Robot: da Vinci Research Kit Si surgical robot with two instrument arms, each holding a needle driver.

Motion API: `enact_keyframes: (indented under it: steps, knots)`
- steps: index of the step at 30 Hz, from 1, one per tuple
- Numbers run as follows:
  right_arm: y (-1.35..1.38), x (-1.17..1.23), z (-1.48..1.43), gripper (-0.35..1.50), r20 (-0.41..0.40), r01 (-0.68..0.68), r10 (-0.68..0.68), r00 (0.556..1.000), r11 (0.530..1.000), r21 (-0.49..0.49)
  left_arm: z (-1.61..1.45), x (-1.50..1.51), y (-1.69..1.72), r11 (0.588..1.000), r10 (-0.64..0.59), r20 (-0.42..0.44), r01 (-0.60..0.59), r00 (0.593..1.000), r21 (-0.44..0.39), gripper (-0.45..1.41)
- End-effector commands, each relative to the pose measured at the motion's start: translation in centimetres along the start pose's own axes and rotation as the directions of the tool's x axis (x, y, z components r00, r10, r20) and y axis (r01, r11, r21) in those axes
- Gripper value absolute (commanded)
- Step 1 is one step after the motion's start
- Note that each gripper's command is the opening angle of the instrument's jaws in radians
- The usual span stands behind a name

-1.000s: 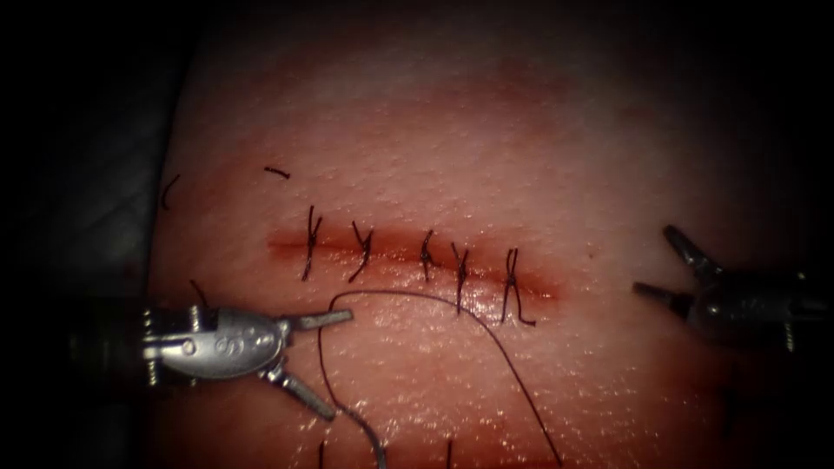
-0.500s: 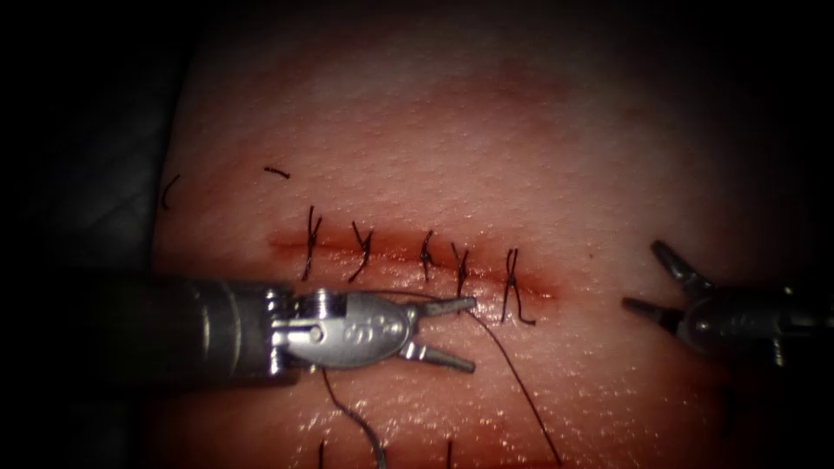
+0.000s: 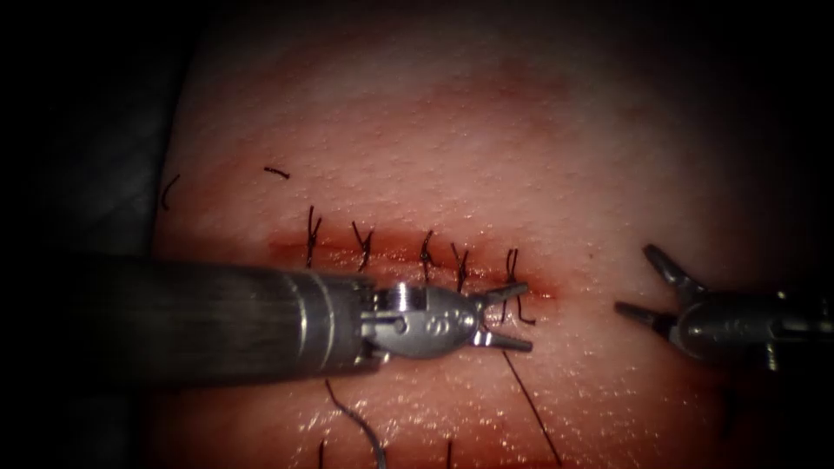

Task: Wound Closure
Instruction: Grasp the remaining suture tail with the left jaws.

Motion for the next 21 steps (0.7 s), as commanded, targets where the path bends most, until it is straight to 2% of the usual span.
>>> enact_keyframes:
  steps: [1,6,9,11,12,15,19,21]
  knots:
    - [-0.08,0.01,0.05,1.48,-0.001,-0.001,0.001,1.0,1.0,0.002,0.08,-0.01,0.01,1.0,0.001,0.005,-0.001,1.0,-0.007,0.19]
    - [-0.09,0.01,0.06,1.48,0.0,-0.001,0.001,1.0,1.0,0.001,0.1,0.0,0.01,1.0,-0.003,0.012,0.003,1.0,-0.004,0.07]
    - [-0.1,0.02,0.07,1.48,0.002,-0.001,0.001,1.0,1.0,0.002,0.13,0.01,0.03,1.0,-0.003,0.015,0.003,1.0,0.001,-0.1]
    - [-0.11,0.03,0.07,1.48,0.004,-0.001,0.001,1.0,1.0,0.004,0.16,0.02,0.03,1.0,-0.004,0.017,0.004,1.0,0.003,-0.38]
    - [-0.12,0.03,0.07,1.48,0.004,-0.001,0.001,1.0,1.0,0.003,0.16,0.02,0.03,1.0,-0.004,0.013,0.004,1.0,0.0,-0.45]
    - [-0.15,0.03,0.07,1.46,-0.008,0.001,-0.001,1.0,1.0,0.017,0.15,0.01,0.01,1.0,-0.005,0.002,0.005,1.0,-0.01,-0.45]
    - [-0.25,0.11,0.14,1.45,-0.155,0.015,0.011,0.988,0.986,0.167,0.01,-0.07,-0.08,1.0,-0.007,-0.006,0.007,1.0,-0.022,-0.45]
    - [-0.28,0.15,0.2,1.45,-0.201,0.022,0.019,0.979,0.979,0.201,-0.02,-0.09,-0.13,1.0,-0.012,-0.023,0.011,1.0,-0.017,-0.45]
